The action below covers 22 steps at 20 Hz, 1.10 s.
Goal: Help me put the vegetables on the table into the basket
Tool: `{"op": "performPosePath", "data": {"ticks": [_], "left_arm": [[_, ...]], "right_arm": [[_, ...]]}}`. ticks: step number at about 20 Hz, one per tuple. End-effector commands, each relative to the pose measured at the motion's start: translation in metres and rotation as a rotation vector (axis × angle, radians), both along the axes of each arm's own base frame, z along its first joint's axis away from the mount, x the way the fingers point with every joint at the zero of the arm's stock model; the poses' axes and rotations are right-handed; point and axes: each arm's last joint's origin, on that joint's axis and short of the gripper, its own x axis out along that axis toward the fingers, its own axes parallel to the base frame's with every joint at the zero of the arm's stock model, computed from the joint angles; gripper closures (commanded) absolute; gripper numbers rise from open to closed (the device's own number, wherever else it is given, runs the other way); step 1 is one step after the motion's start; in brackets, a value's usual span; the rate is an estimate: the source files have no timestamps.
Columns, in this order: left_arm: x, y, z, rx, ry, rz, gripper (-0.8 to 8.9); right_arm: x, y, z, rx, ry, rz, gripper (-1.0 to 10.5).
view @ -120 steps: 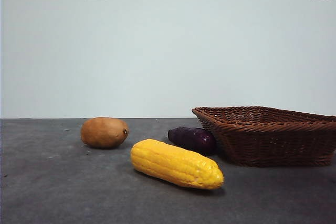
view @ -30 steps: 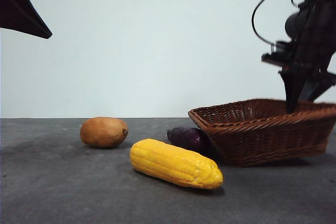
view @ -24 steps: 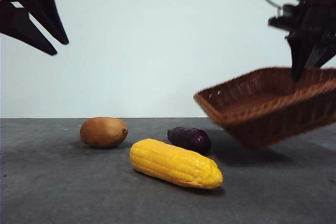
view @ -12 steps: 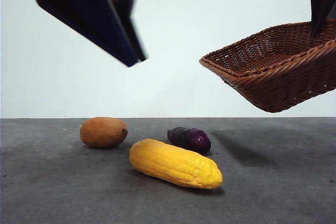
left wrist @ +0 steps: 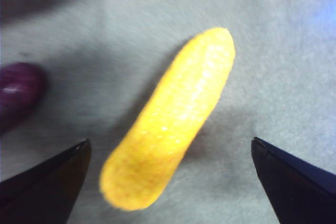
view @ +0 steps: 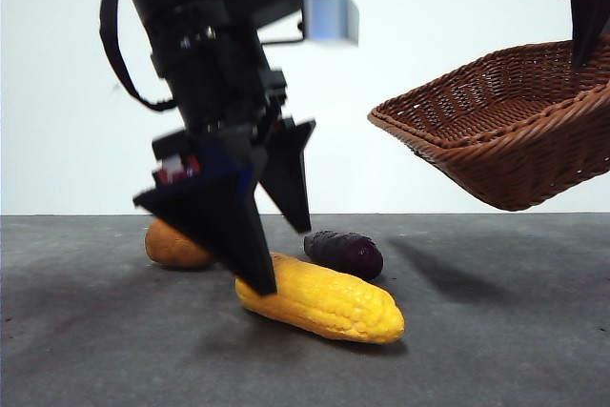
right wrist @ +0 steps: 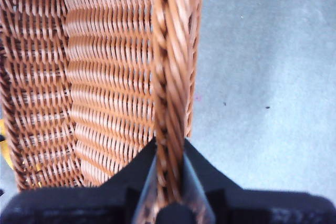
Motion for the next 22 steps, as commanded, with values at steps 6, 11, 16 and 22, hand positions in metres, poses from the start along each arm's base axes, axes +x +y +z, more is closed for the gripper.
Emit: {"op": "performPosePath", "data": {"ticks": [6, 11, 16, 22], "left_arm": [[0.008, -0.005, -0.024, 0.03, 0.038, 0.012, 2.48], [0.016, -0.004, -0.031, 0.011, 0.057, 0.095, 2.73], [0.017, -0.003, -0.033, 0.02, 0.072, 0.112, 7.34], [0.015, -0.002, -0.019, -0.014, 0.062, 0.144, 8.26]], "right_arm": [[-0.003, -0.002, 0.0, 0.003, 0.003, 0.012, 9.6], [-0.003, -0.002, 0.0, 0.004, 0.008, 0.014, 9.6], [-0.004, -0.002, -0.001, 0.004, 0.011, 0.015, 9.6], [-0.004, -0.002, -0.001, 0.004, 0.014, 0.015, 9.6]]}}
